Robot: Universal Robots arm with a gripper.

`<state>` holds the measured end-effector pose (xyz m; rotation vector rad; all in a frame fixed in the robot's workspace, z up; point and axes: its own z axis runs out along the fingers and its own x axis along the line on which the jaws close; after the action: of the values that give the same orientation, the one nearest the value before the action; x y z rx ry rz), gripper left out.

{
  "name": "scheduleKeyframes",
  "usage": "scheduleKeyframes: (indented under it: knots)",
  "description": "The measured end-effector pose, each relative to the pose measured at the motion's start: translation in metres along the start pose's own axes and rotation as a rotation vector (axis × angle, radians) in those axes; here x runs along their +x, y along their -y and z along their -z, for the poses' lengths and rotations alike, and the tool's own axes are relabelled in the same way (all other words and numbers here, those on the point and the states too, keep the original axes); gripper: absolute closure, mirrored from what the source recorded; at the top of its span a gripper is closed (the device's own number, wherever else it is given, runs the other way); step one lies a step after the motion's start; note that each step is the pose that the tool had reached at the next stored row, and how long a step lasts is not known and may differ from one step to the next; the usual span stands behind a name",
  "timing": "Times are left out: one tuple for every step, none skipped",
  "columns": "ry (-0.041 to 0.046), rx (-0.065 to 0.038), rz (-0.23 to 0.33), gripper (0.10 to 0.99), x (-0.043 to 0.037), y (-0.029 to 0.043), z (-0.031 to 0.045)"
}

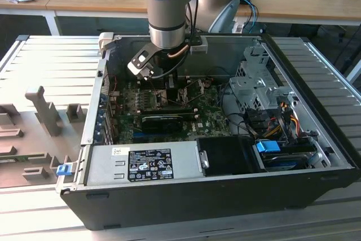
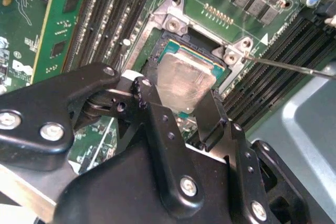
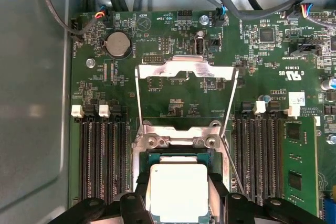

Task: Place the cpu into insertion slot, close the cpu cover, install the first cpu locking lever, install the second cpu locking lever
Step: 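Place the cpu into insertion slot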

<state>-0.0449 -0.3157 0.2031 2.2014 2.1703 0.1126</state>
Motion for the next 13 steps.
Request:
scheduleKeyframes:
  knots:
    - [-0.0001,0.0,0.0,0.561,0.0,0.0,0.0]
    - [-0.0001,0.0,0.0,0.561,0.0,0.0,-0.0001]
    - [0.0,0.0,0.0,0.561,0.0,0.0,-0.0001]
    - [-0.0003,0.0,0.0,0.561,0.0001,0.0,-0.0005]
    - [0.0,0.0,0.0,0.549,0.0,0.0,-0.0008]
    - [0.0002,0.0,0.0,0.49,0.0,0.0001,-0.001]
    - [0.0002,0.0,0.0,0.424,0.0,0.0001,-0.001]
    - [0.0003,0.0,0.0,0.424,0.0,0.0001,-0.001]
    - [0.0002,0.0,0.0,0.424,0.0,0.0001,-0.0009]
    - [0.0,0.0,0.0,0.424,0.0001,-0.0001,0.0009]
    - [0.0001,0.0,0.0,0.424,0.0001,-0.0003,0.0035]
    - [0.0001,0.0,0.0,0.424,0.0001,-0.0004,0.0053]
    - [-0.0001,0.0,0.0,0.424,0.0002,-0.0005,0.0056]
